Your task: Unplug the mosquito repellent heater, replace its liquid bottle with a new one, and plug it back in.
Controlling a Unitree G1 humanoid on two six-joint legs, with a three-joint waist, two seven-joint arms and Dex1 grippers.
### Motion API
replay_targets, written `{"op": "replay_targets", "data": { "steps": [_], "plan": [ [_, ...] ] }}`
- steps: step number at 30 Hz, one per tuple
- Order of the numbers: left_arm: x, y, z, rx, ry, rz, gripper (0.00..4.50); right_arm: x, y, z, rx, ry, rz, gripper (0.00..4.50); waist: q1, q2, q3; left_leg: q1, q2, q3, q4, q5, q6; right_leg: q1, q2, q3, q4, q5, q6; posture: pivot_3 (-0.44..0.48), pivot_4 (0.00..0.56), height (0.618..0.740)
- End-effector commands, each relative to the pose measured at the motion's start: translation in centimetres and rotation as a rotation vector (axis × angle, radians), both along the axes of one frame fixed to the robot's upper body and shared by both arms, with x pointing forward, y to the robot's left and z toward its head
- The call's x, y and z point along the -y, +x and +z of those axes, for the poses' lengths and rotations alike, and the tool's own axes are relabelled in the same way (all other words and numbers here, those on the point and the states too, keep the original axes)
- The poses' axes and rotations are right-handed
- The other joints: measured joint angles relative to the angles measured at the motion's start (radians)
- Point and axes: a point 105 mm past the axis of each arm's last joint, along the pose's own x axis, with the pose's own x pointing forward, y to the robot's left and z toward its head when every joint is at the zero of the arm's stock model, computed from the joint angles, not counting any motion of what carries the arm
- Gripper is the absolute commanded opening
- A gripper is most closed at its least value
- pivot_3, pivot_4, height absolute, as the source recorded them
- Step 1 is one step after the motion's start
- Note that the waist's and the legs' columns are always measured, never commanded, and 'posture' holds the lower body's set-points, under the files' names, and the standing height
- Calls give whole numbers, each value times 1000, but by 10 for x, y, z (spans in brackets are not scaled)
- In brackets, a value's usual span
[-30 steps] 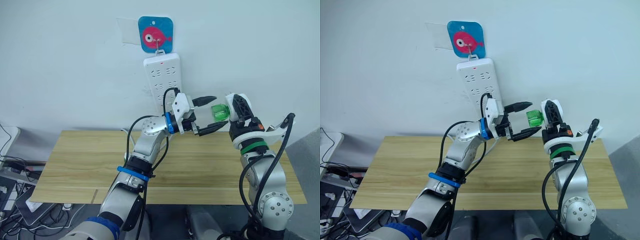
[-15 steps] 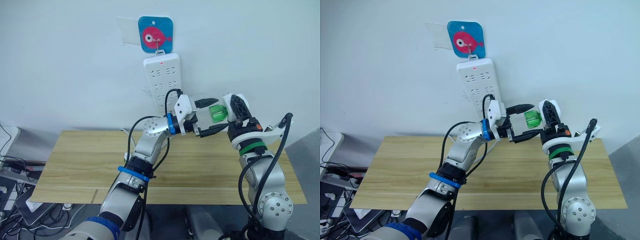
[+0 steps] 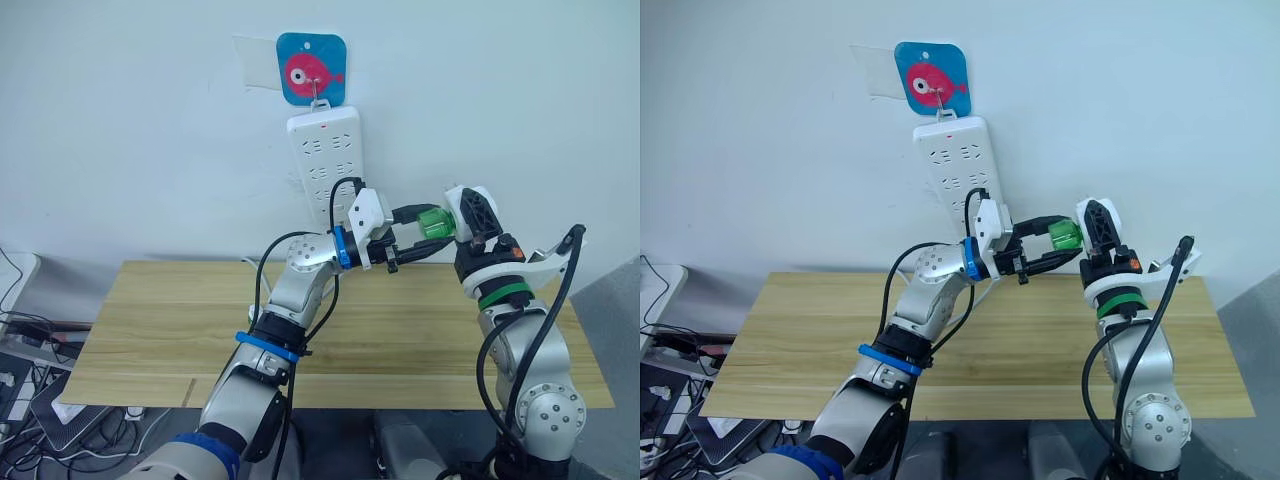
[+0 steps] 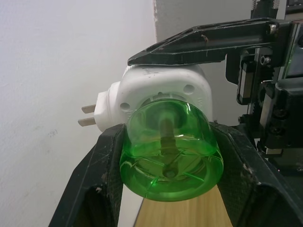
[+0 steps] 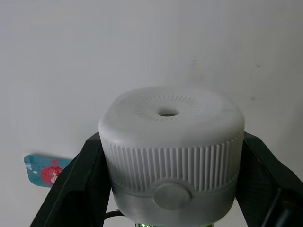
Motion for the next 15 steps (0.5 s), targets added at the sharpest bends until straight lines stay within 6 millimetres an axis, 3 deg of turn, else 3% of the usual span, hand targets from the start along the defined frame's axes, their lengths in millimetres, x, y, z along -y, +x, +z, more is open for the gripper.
{"op": "replay_targets", "data": {
  "steps": [1,7,15],
  "plan": [
    [-6,-2,9,63,9,-46,2247,-14,-9,9,48,-52,157,4458,-2,0,0,0,0,0,0,0,0,0,0,0,0,0,0,-150,171,740],
    [-29,-13,-10,131,130,-192,2247,0,-4,-6,-61,-206,399,4458,-3,0,0,0,0,0,1,0,0,1,0,0,0,0,0,-135,167,740],
    [-47,-28,-25,170,188,-291,2247,0,-17,-16,42,-330,717,4458,5,1,0,0,0,0,2,0,0,1,0,0,0,0,0,-91,175,740]
  ]
}}
